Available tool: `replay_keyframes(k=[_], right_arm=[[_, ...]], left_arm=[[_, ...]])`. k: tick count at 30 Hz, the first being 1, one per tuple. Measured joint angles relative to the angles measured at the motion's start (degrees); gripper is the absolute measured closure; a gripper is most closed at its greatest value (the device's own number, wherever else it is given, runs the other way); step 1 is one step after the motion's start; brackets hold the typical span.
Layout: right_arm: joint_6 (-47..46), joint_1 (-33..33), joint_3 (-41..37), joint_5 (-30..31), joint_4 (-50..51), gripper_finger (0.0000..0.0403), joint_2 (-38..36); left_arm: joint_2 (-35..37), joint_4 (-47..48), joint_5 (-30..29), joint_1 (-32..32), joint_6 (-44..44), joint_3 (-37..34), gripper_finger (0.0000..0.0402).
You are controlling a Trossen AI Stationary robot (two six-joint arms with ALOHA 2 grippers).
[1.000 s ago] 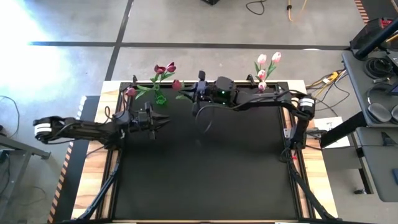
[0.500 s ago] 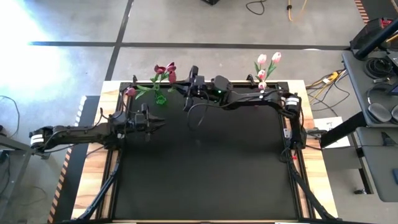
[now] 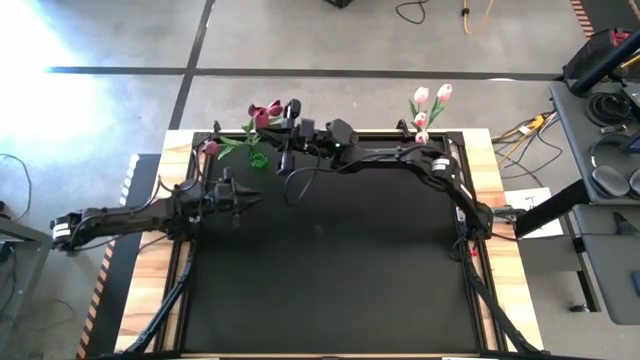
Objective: Sort flowers into vase by color
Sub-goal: Put the red flower into the green vase
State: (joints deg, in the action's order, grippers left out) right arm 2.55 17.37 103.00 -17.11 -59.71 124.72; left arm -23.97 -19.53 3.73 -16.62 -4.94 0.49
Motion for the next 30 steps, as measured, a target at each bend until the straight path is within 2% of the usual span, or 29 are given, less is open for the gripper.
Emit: replay_keyframes(k=[14, 30], right_arm=[[6.31, 0.15, 11.42, -1.98, -0.94, 0.0391, 10.07], [11.72, 0.92, 11.74, -1.78, 3.75, 0.0391, 8.80]], left_arm=[[6.62, 8.49, -0.20, 0.00, -0.10, 0.00, 0.0326], [8.71, 11.04, -0.20, 0.00, -0.38, 0.00, 0.0326]])
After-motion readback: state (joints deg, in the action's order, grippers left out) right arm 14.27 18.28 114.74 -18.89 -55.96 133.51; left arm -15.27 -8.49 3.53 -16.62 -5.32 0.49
